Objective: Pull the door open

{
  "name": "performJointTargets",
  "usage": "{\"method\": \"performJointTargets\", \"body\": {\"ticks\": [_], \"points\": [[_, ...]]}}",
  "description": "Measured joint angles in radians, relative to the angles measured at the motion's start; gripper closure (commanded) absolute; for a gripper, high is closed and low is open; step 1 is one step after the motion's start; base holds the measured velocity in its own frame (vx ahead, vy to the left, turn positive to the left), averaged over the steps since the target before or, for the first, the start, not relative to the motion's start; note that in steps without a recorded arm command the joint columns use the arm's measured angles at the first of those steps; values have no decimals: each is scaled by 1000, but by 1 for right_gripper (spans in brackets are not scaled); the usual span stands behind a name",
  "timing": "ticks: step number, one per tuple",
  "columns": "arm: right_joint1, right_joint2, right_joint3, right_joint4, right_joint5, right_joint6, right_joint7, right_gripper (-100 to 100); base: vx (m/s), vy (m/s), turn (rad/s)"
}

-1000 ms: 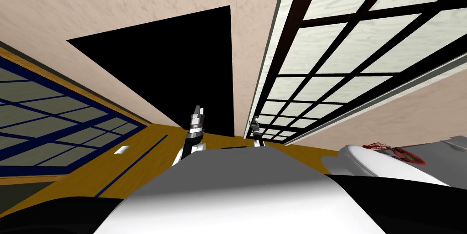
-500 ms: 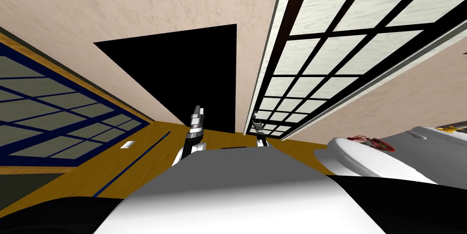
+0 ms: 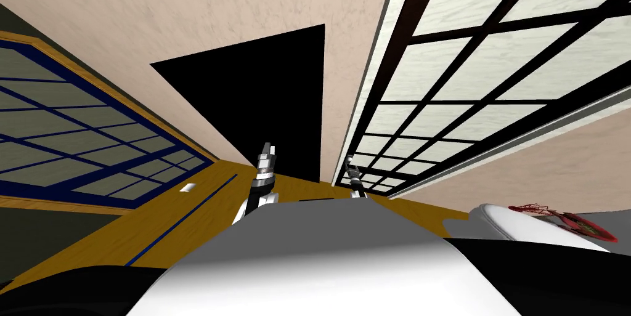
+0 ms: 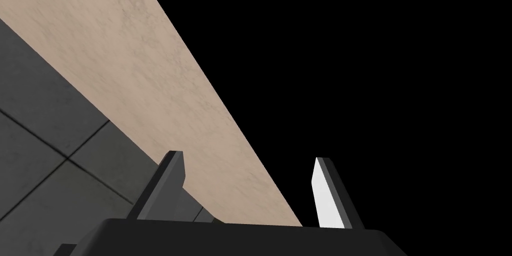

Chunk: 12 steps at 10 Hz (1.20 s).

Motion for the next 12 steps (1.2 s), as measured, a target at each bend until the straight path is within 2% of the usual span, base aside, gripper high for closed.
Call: {"method": "performJointTargets", "body": {"ticks": [1, 2, 3, 4, 5, 6, 7, 12], "points": [[-12, -16, -12, 41, -8, -22, -4, -100, 138, -12, 238], [0, -29, -22, 35, -16, -27, -12, -100, 176, -22, 221], [-21, -49, -37, 96, -27, -56, -15, -100, 137, -34, 73], [-14, -51, -43, 94, -31, -65, -16, -100, 48, -23, -20], [-1, -49, -42, 69, -31, -55, -18, -100, 73, -27, 181], [32, -48, -45, 35, -33, -40, -26, -100, 30, -12, 37], [38, -47, -45, 32, -33, -36, -28, 100, -18, 10, -34], [33, -49, -46, 35, -33, -40, -25, 100, -5, -1, -4]]}}
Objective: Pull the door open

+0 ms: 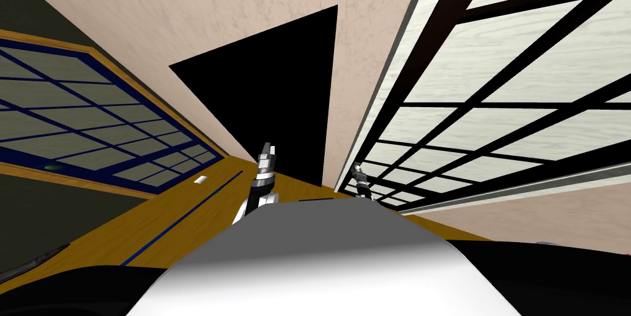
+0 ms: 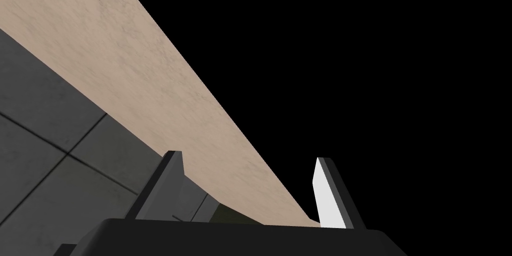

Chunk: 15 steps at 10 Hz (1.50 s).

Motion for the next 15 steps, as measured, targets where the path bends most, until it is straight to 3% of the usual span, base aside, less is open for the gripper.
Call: {"method": "performJointTargets", "body": {"ticks": [4, 15], "points": [[1, -4, 7, -1, -12, 0, -50, 100, -20, -6, 25], [1, -15, 41, -3, -64, 1, -292, 100, -25, -6, 26]]}}
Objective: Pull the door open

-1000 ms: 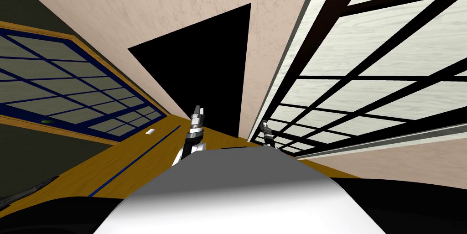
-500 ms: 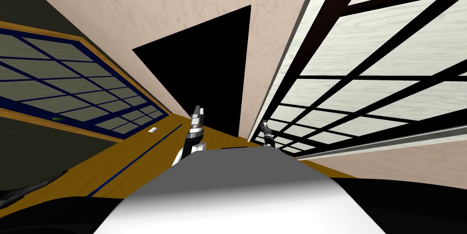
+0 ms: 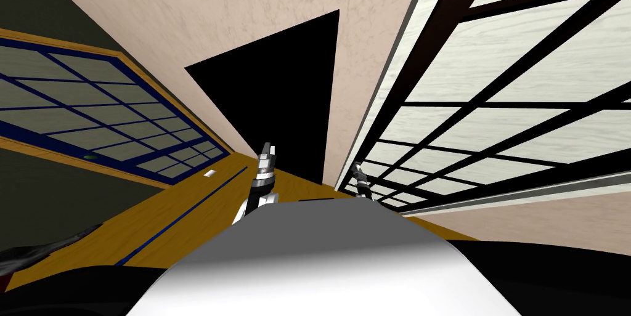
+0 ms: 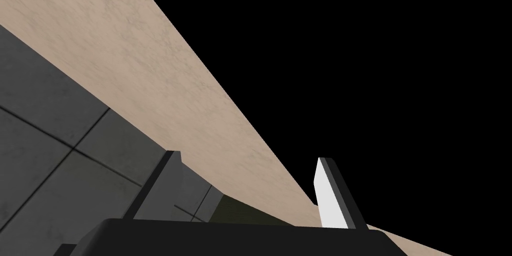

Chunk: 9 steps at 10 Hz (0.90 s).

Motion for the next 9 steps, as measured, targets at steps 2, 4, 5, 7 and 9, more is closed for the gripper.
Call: {"method": "performJointTargets", "body": {"ticks": [2, 4, 5, 7, 9], "points": [[1, -1, 8, 0, -12, 0, -55, 100, -33, -3, 28], [3, -3, 15, -3, -23, 1, -112, -100, -44, 26, 17], [6, -14, 13, 9, -19, -8, -101, -100, -44, 82, -34], [23, -19, 9, -8, -12, -6, -64, -100, -19, 77, -16], [28, -36, 4, 15, -4, -26, -27, -100, -36, 90, -23]]}}
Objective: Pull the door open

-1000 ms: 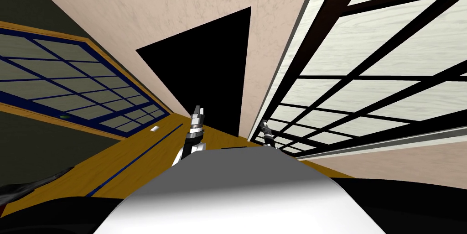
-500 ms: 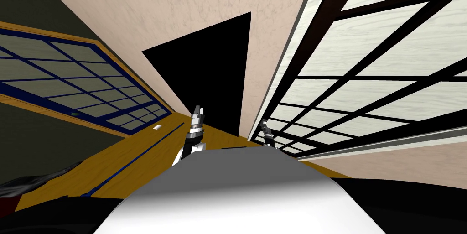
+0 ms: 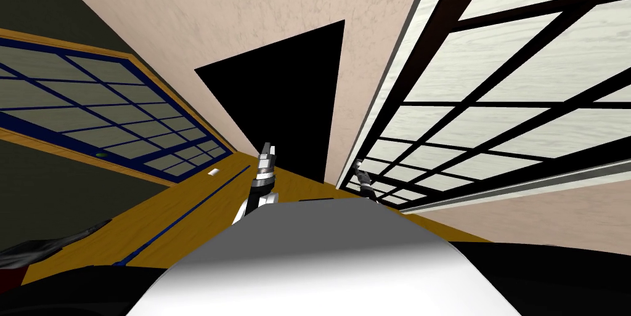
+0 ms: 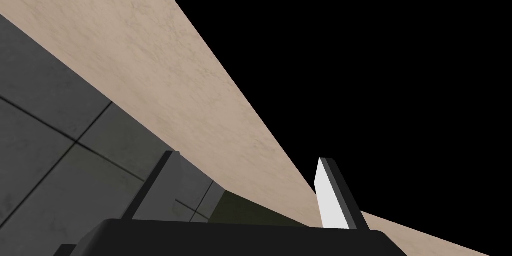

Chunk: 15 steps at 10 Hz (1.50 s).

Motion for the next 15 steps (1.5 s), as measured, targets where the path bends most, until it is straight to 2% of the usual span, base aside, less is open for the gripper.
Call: {"method": "performJointTargets", "body": {"ticks": [1, 3, 4, 8, 9, 11, 13, 14, 15], "points": [[7, -12, -3, 3, 5, -7, 19, -100, -57, 95, -24], [41, -20, -7, -33, 16, 1, 65, -100, -57, 91, -24], [51, -29, -10, -32, 21, -5, 86, -100, -39, 97, -20], [62, -61, -20, 4, 37, -38, 163, -100, -29, 73, -15], [62, -62, -21, 7, 38, -42, 167, -100, 78, -58, 74], [51, -36, -33, -22, 32, -11, 198, -100, 112, -138, 57], [20, -35, -42, 11, 27, -13, 215, -100, 123, -113, 69], [-16, -32, -51, 55, 22, -21, 233, -100, 155, -154, 100], [-25, -20, -58, 45, 18, -10, 251, -100, 139, -173, 51]]}}
